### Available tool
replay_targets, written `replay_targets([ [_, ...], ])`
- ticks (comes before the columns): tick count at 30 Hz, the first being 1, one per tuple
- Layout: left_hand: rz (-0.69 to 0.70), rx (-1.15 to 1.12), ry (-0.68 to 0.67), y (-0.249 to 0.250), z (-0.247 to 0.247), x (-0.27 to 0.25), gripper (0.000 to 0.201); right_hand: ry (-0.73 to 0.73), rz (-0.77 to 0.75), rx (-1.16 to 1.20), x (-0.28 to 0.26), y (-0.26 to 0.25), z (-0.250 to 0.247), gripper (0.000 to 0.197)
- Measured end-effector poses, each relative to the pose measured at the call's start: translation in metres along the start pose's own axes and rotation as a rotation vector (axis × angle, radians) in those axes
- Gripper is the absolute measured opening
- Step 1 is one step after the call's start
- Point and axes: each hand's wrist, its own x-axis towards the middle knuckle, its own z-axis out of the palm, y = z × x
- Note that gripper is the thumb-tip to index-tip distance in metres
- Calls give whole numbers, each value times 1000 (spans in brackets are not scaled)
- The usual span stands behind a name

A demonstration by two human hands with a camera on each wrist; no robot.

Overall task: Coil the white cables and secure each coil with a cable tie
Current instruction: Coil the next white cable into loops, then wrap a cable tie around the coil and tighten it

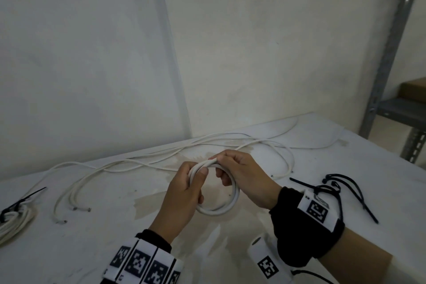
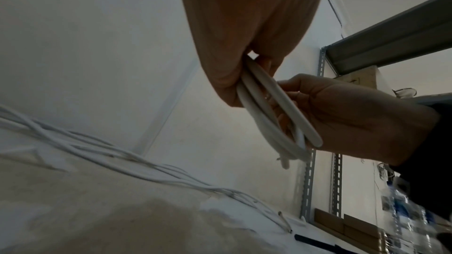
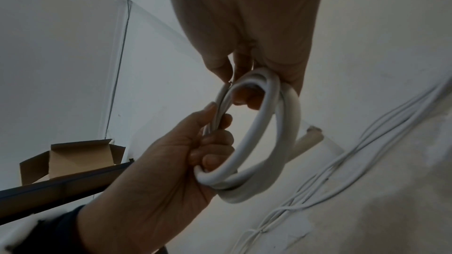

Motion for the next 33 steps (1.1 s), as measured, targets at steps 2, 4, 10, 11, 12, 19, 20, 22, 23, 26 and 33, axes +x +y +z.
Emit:
replay_targets([
  [2,1,-2,-11,-1,9,3,15,15,31,-7,-4,3,-9,27],
  [4,-5,-14,-18,-1,17,5,18,35,79,-28,-7,7,-20,30],
  [10,-6,-18,-21,-2,28,10,20,111,230,-306,-20,15,-86,16],
  [11,-7,-20,-22,-2,30,11,20,122,253,-375,-24,17,-101,12],
  [12,-9,-25,-21,-2,31,11,20,133,276,-447,-27,19,-116,9],
  [19,-41,-59,-42,-4,50,14,19,40,548,-1056,-42,38,-185,13],
  [20,-46,-60,-47,-4,53,14,19,1,590,-1110,-41,41,-186,12],
  [22,-58,-63,-54,-5,56,14,18,-44,632,-1201,-38,46,-184,7],
  [23,-63,-64,-55,-6,56,13,18,-54,627,-1239,-35,46,-182,4],
  [26,-70,-63,-51,-6,53,13,18,-45,591,-1280,-28,46,-179,14],
  [33,-77,-61,-4,-9,38,16,19,228,534,-1108,-20,32,-175,46],
])
